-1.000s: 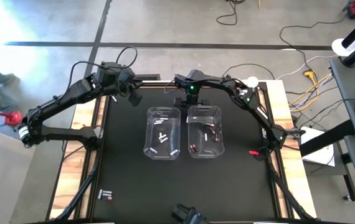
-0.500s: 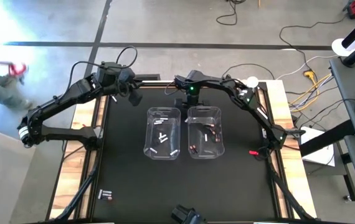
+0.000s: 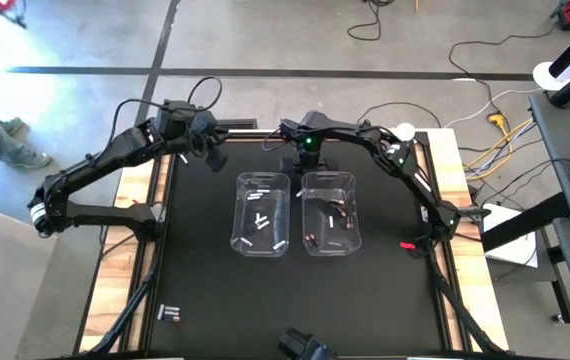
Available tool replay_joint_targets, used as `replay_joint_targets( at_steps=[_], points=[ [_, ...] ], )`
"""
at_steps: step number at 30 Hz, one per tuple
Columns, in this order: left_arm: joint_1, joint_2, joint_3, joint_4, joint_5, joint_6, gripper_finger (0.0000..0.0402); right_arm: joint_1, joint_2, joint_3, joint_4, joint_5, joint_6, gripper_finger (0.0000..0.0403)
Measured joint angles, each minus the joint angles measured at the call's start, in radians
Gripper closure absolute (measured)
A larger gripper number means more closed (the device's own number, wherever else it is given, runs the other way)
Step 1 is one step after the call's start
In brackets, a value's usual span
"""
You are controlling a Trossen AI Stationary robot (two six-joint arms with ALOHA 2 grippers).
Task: Sort batteries
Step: Put the white battery into the left transparent bin
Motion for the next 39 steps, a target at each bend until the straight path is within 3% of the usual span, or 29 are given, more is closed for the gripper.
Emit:
replay_joint_targets(
  at_steps=[6, 12, 32, 39],
  points=[
    [0.000, 0.000, 0.000, 0.012, 0.000, 0.000, 0.0363, 0.009, -0.007, -0.009, 0.008, -0.068, 0.003, 0.0232],
    [0.000, -0.001, 0.000, 0.011, 0.000, -0.006, 0.0363, 0.010, -0.010, -0.059, 0.013, -0.111, 0.051, 0.0213],
    [0.000, -0.001, 0.000, 0.012, 0.000, 0.001, 0.0363, 0.014, -0.012, -0.107, 0.124, -0.165, 0.192, 0.0285],
    [0.000, -0.001, 0.000, 0.012, 0.000, 0.023, 0.0363, 0.004, -0.012, -0.084, 0.117, -0.146, 0.182, 0.0274]
  ],
)
